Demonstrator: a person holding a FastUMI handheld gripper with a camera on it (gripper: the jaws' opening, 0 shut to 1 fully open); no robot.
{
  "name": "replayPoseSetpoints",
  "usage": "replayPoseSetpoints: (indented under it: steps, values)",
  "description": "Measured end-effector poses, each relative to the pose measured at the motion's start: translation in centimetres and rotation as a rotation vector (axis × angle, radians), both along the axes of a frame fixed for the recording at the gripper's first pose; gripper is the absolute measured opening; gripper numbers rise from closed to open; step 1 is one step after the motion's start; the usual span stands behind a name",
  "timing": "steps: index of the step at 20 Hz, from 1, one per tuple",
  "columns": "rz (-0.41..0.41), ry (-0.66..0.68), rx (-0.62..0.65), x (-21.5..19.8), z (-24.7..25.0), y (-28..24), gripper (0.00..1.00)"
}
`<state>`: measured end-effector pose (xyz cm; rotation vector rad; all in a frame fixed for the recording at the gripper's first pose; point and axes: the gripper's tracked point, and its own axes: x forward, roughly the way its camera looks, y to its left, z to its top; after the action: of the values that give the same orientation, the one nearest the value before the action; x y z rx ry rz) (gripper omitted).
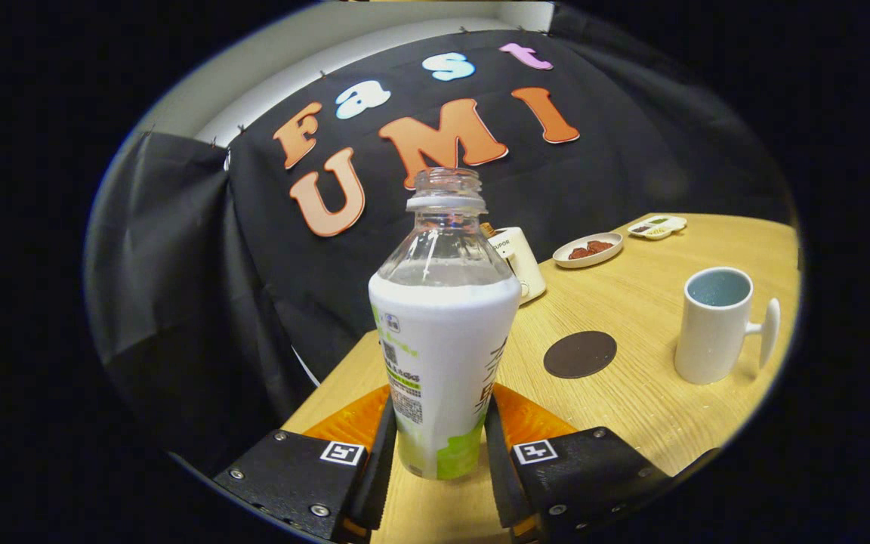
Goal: Take the bottle from table, then pour the juice into the cup, finally place the bottle on the coaster
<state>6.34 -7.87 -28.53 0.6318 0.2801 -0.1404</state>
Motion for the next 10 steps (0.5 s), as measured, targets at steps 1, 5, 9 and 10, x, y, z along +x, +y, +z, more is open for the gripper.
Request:
replayPoseSetpoints:
  steps: [1,5,9,10]
  values:
    - [-0.014,-0.016,0.038,-0.1,0.4,-0.2,0.57]
    - [-0.039,-0.055,0.191,1.0,1.4,-0.8,0.57]
    - [-0.08,-0.126,0.363,1.4,2.2,-1.9,0.57]
    - [-0.093,-0.138,0.392,1.4,2.2,-2.5,0.57]
